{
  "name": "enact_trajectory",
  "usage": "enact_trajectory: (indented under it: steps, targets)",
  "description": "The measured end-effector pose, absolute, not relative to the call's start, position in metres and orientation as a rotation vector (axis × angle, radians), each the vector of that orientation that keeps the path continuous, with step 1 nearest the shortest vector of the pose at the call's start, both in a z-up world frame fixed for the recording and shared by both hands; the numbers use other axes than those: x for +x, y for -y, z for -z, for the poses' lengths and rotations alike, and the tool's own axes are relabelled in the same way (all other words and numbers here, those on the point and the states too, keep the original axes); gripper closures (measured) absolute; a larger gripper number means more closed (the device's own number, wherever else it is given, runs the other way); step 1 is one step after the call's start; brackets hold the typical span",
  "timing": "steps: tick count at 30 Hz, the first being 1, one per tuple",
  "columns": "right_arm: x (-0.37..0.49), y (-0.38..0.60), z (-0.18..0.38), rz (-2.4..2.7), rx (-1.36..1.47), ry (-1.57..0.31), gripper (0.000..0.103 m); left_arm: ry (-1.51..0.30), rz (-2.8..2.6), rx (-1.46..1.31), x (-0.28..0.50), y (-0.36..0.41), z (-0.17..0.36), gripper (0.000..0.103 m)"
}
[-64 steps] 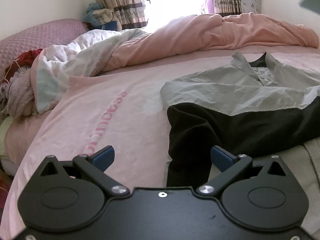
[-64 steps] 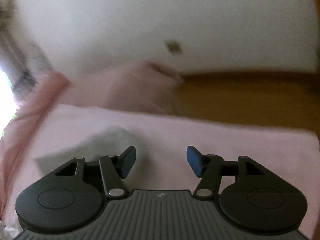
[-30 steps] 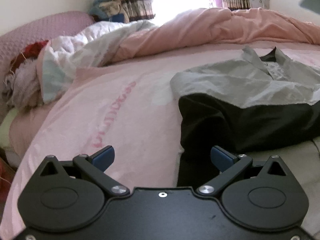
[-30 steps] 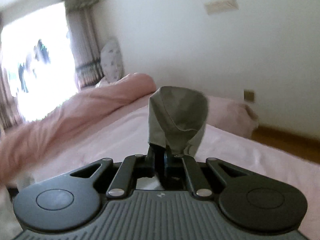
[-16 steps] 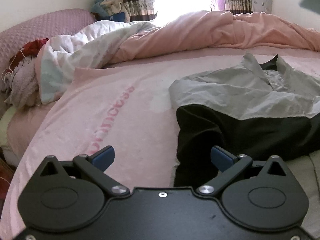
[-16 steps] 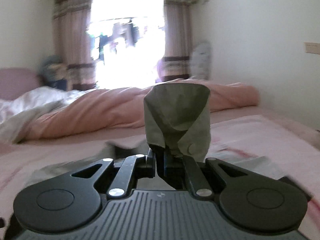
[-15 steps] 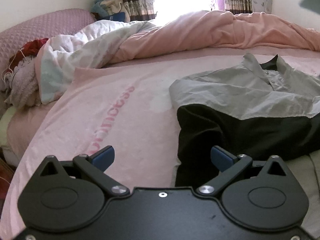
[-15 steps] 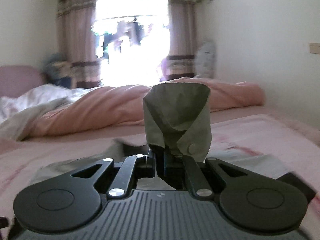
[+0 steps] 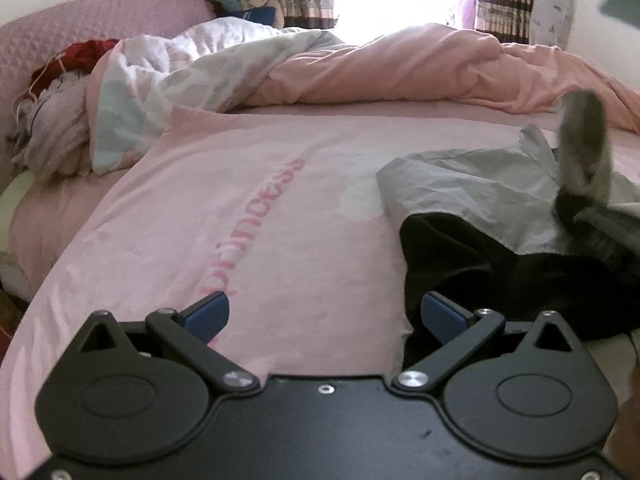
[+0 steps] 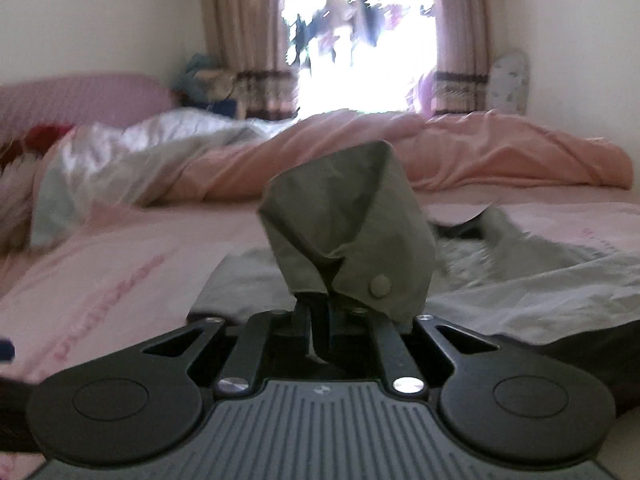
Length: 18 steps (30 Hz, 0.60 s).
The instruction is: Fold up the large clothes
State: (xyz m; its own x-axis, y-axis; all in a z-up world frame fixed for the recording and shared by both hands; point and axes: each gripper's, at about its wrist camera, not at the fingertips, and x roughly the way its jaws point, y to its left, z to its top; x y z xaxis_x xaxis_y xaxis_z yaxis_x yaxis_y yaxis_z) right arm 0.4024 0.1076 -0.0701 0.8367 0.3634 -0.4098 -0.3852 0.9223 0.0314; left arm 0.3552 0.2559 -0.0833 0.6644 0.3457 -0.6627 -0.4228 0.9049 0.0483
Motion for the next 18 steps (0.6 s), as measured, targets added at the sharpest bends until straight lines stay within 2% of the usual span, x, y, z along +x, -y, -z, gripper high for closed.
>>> enact_trajectory:
  steps: [1,2,7,9,10,11,14,16,18]
  targets:
    - [0.405,-0.112,0.075,-0.421,-0.065,-0.446,0.079,-0.727,-0.436,-0.119,0.355,-0.257,0.083,0.0]
    - [0.405,-0.114,0.08,-0.427,-0.065,-0.462,0.076,-0.728,-0.44,-0.12,0.354,-0.258,0.083,0.0]
    - [0.412,-0.104,0.091,-0.479,0.038,-0.544,0.068,-0.741,-0.458,-0.111,0.353,-0.256,0.083,0.0]
    - [0.409,-0.095,0.085,-0.509,0.074,-0.546,0.068,-0.74,-0.458,-0.115,0.354,-0.255,0.082,0.0]
    - [0.405,-0.088,0.081,-0.526,0.078,-0.528,0.065,-0.738,-0.457,-0.117,0.355,-0.255,0.081,0.0]
    - [0.402,-0.084,0.079,-0.546,0.09,-0.5,0.054,-0.734,-0.454,-0.12,0.354,-0.257,0.081,0.0]
    - [0.391,-0.063,0.068,-0.658,0.19,-0.411,0.033,-0.729,-0.443,-0.12,0.354,-0.255,0.081,0.0]
    - [0.387,-0.058,0.061,-0.693,0.202,-0.371,0.032,-0.73,-0.442,-0.116,0.354,-0.255,0.081,0.0]
    - [0.385,-0.06,0.056,-0.596,0.167,-0.329,0.041,-0.732,-0.445,-0.116,0.355,-0.255,0.082,0.0]
